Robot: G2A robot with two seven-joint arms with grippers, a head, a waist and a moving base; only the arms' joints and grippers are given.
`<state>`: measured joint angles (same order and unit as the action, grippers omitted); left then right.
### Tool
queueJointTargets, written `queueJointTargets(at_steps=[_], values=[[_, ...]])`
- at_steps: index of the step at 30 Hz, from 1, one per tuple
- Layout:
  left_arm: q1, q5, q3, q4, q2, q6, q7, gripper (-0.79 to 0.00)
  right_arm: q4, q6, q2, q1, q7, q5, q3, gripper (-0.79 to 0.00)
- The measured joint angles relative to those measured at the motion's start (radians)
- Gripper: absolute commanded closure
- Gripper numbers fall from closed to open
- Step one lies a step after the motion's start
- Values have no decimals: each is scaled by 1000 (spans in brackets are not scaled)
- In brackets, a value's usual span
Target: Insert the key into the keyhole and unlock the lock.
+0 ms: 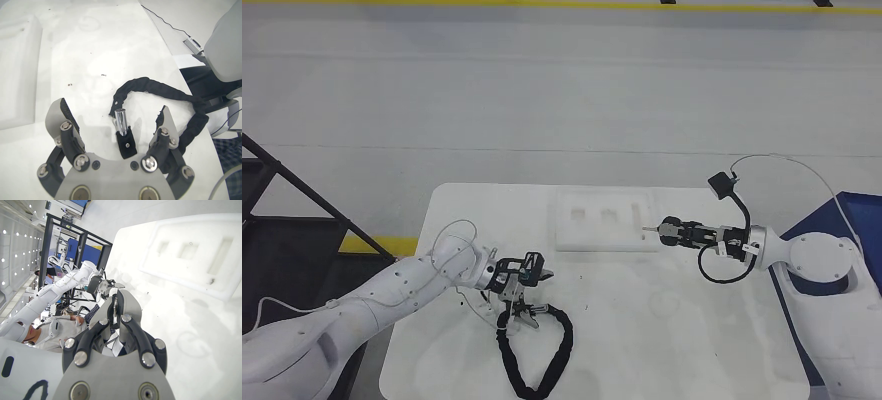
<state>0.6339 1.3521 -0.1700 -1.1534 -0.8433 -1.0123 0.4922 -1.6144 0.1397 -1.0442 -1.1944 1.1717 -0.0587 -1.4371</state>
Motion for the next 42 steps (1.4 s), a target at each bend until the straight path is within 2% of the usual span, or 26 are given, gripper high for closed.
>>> queueJointTargets(at_steps=[17,27,31,40,42], values=[[12,-7,-5,-6,1,13,-2,-785,0,0,0,0,0,0,0,0],[107,73,-61,-5,58,147,119,-785,0,0,0,0,0,0,0,0],[138,79,-80,-10,74,170,128,-785,0,0,0,0,0,0,0,0],[193,118,-107,-47,83,227,85,-782,0,0,0,0,0,0,0,0],[200,119,-113,-51,82,233,73,-748,0,0,0,0,0,0,0,0]])
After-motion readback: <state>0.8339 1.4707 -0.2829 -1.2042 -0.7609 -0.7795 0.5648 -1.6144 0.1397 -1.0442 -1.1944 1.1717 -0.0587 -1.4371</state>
